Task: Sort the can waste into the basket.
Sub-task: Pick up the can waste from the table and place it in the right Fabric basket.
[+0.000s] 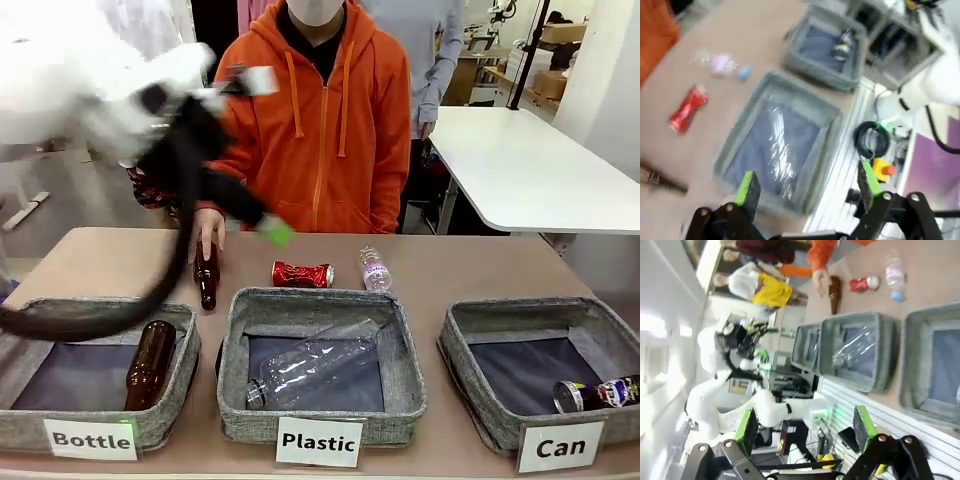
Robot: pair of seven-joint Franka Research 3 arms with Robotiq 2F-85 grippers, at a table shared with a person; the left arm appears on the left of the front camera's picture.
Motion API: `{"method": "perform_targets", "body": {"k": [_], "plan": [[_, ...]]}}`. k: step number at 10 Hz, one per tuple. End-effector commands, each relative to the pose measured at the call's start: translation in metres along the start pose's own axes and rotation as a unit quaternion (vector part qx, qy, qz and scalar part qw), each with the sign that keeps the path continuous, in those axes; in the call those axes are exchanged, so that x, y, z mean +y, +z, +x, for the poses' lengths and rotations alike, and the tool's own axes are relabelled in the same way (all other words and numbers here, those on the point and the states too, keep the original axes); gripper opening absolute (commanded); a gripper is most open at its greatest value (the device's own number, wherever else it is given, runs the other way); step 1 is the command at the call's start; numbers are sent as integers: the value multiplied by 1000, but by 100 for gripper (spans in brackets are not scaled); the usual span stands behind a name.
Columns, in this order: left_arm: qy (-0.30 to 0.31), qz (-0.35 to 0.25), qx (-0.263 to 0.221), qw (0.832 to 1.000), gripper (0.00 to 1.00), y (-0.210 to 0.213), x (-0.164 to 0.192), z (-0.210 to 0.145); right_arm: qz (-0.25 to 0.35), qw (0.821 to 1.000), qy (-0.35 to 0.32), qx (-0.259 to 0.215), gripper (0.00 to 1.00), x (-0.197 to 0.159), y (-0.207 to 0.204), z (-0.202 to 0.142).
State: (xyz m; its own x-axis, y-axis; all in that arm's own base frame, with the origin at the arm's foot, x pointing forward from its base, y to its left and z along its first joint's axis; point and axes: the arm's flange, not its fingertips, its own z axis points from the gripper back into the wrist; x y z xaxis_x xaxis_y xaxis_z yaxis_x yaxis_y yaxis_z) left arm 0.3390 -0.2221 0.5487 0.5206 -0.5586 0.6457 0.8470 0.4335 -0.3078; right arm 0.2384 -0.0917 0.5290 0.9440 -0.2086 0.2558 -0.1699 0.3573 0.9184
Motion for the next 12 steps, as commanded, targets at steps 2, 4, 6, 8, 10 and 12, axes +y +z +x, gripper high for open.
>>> {"method": "perform_targets", "body": {"k": [2, 4, 6, 8, 10, 12], "plan": [[198, 2, -69, 978, 100, 111, 85, -93, 40, 997, -36, 52, 100, 0, -80, -21], [307, -38, -130, 942, 100, 163, 135, -172, 64, 995, -63, 46, 100, -11, -100, -19], [353, -61, -207, 910, 100, 178, 166, -221, 57, 994, -87, 25, 100, -33, -103, -5], [349, -39, -164, 922, 100, 187, 158, -227, 51, 995, -69, 53, 100, -12, -76, 34], [349, -39, -164, 922, 100, 187, 158, -227, 51, 995, -69, 53, 100, -12, -76, 34], [349, -39, -164, 922, 100, 187, 158, -227, 51, 995, -69, 53, 100, -12, -76, 34]]}}
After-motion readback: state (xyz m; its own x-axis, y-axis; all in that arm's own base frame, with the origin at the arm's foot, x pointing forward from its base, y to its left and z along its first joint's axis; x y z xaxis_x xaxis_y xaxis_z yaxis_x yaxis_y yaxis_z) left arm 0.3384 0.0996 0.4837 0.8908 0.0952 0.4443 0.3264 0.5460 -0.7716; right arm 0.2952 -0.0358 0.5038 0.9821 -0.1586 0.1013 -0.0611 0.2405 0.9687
